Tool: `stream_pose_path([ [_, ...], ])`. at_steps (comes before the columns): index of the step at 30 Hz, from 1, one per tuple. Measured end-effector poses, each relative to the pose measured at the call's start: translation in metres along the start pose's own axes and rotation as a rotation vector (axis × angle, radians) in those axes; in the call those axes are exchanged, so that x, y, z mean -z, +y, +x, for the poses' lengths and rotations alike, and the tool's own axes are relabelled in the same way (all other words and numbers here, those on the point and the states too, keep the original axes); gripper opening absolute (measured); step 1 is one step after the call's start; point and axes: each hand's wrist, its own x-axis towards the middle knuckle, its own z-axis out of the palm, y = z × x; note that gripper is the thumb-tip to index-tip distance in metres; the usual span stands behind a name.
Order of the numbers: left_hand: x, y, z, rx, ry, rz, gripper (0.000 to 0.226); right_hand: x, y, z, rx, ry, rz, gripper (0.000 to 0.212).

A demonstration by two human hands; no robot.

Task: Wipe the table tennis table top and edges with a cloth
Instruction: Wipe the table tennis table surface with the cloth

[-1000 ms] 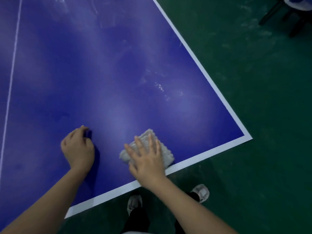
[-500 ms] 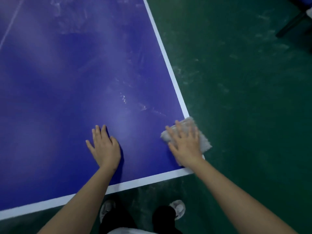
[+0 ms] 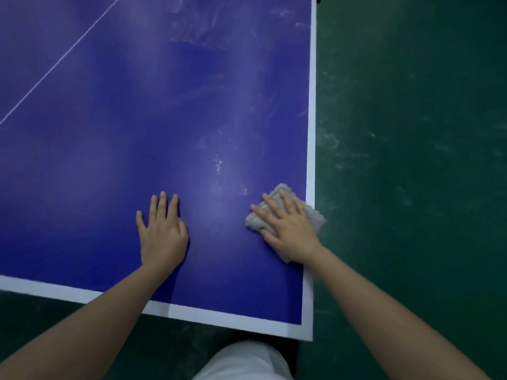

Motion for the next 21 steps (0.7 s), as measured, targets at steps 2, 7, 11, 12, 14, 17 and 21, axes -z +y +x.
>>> stream_pose_path([
  [2,0.001,0.001,0.0,0.006,0.003,0.016,0.054,0.006,0.017,0.01,-0.102,0.009,0.012,0.054],
  [7,0.001,0.001,0.0,0.018,0.013,0.021,0.051,-0.004,-0.041,-0.007,0.395,0.022,-0.019,0.055],
  [11,0.004,0.002,0.0,0.043,0.017,0.029,0.056,-0.005,-0.056,0.031,0.805,-0.053,-0.116,0.056],
  [12,0.004,0.003,-0.001,0.052,0.017,0.031,0.058,-0.002,-0.054,0.053,0.85,-0.093,-0.102,0.057],
  [14,0.005,0.004,-0.001,0.069,0.022,0.026,0.058,0.008,-0.052,0.105,0.862,-0.139,-0.086,0.058],
  [17,0.004,0.005,-0.002,0.093,0.024,0.02,0.057,0.02,-0.037,0.188,0.741,-0.064,-0.085,0.054],
  [21,0.004,0.008,-0.004,0.125,0.034,-0.013,0.056,0.035,0.015,0.268,0.219,0.023,-0.008,0.053],
])
